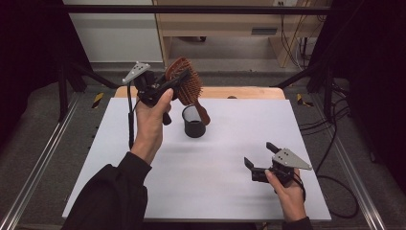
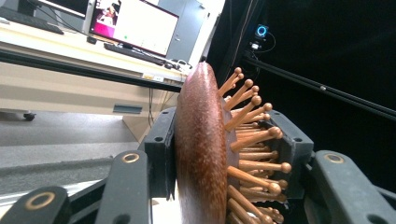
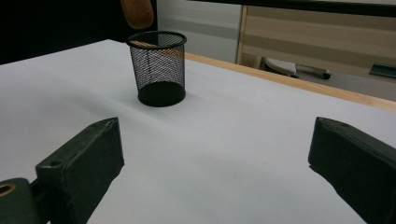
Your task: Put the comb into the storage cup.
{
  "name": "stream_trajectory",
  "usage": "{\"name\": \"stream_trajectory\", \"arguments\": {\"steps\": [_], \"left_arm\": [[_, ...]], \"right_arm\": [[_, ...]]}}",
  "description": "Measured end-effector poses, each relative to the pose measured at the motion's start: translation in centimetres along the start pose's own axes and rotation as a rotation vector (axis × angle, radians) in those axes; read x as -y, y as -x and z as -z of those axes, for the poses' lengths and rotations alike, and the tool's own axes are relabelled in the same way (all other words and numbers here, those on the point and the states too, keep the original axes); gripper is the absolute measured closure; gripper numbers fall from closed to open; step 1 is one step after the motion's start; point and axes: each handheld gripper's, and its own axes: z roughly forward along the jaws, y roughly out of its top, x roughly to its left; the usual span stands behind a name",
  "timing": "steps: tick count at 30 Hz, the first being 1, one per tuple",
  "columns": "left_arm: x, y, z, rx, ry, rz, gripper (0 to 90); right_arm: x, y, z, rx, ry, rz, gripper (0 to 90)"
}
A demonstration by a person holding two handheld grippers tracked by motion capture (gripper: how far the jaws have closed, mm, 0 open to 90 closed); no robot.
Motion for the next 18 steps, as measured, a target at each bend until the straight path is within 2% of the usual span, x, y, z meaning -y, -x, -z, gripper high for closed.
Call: {"name": "stream_trajectory", "arguments": {"steps": [9, 13, 18], "left_arm": [[0.0, -0.8, -1.0, -0.034, -0.008, -0.015, 50.8], [0.1, -1.2, -1.4, -0.04, 0.004, -0.002, 50.8], [0.3, -1.7, -1.8, -0.059, 0.004, -0.011, 50.8]], "right_arm": [[0.0, -0.3, -0.3, -0.016, -0.002, 0.002, 3.4], [0.0, -0.2, -0.3, -0.012, 0.002, -0.003, 3.3], [0.0, -0.2, -0.3, -0.013, 0.002, -0.003, 3.3]]}}
